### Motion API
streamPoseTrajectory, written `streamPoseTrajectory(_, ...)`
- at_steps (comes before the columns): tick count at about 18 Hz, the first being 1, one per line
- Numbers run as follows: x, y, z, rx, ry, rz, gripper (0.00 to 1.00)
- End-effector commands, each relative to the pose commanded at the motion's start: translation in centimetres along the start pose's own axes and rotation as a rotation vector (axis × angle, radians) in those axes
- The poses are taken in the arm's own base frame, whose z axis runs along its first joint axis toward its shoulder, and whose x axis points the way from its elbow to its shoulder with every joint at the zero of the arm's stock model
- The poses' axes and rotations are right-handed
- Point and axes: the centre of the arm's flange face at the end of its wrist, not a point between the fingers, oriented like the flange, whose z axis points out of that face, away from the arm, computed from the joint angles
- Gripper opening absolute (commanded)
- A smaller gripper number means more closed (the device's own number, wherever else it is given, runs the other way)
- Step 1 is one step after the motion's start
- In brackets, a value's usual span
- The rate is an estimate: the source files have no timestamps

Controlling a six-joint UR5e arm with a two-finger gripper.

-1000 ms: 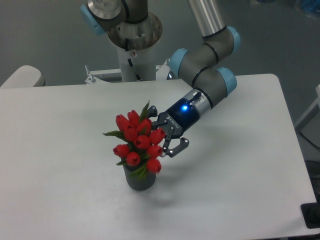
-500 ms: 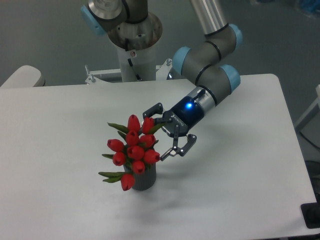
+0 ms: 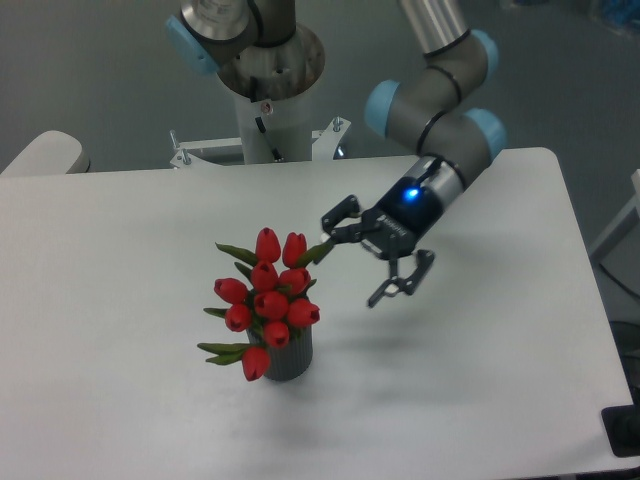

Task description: Insert the flowers into the vase

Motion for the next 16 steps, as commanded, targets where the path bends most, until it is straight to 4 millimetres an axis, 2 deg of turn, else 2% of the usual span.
streamPoseTrajectory(3,-1.7,-1.0,-2.4,-0.041,-0.048,0.033,1.0)
streamPoseTrajectory(7,-5.6,-2.6,-5.9,-0.256,-0.13,0.114,1.0)
streamPoseTrajectory(11,-8.2,-4.1,-7.6,-0.463,-0.186,0.18,1.0)
streamPoseTrajectory(16,-11.1,-6.6,-9.2,-0.805,-0.272,0.267,1.0)
